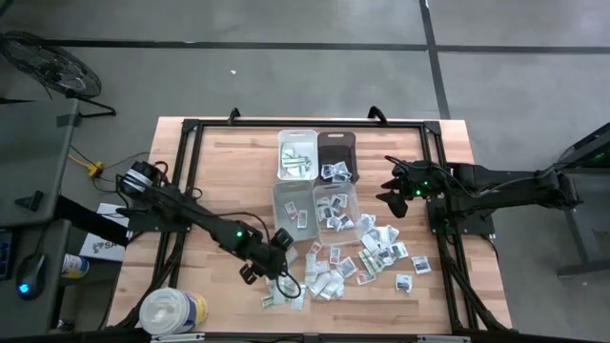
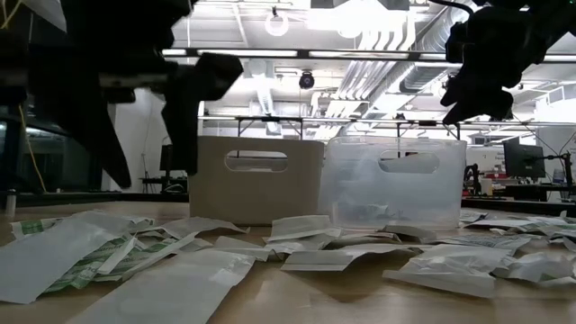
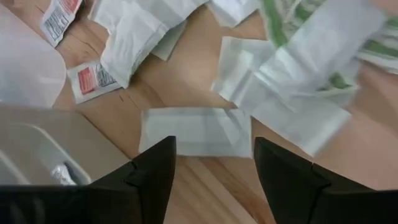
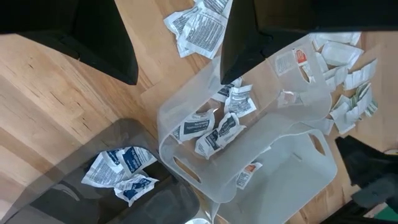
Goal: Pick & Place First Aid Supplies
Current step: Put the green bandage pack into the white bin
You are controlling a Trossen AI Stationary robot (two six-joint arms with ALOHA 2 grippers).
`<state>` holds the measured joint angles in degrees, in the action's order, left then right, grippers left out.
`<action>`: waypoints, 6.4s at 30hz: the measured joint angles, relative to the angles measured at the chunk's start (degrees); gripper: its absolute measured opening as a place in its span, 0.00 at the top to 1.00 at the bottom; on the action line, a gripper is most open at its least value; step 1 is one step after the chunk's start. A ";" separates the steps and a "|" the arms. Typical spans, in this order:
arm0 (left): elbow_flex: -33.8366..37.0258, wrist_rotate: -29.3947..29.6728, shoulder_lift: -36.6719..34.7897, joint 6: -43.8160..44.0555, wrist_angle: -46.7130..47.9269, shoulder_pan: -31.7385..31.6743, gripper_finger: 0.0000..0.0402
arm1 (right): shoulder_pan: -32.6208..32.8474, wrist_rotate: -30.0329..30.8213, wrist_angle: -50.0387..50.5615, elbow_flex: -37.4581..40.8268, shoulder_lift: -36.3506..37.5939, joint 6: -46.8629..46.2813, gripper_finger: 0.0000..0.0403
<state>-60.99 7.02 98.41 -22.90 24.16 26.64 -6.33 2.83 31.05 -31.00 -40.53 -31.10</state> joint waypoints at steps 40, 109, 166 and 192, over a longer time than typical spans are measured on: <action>-0.07 0.95 3.10 -10.34 -1.03 0.02 0.47 | -0.01 0.42 -0.02 0.00 0.00 -1.50 0.45; -3.85 -0.93 6.39 -0.95 1.51 0.75 1.00 | 0.00 -1.90 0.00 -0.04 0.00 -2.64 0.45; -20.11 1.69 5.13 -3.57 -2.08 -19.92 1.00 | -0.01 -3.49 -0.01 -0.04 0.00 -0.39 0.45; -20.06 -3.87 4.26 3.28 10.66 -45.29 1.00 | 0.01 -3.52 -0.02 -0.04 0.00 0.07 0.45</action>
<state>-81.06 3.15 102.67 -19.62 34.82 -18.65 -6.33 -0.69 31.03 -31.05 -40.53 -31.03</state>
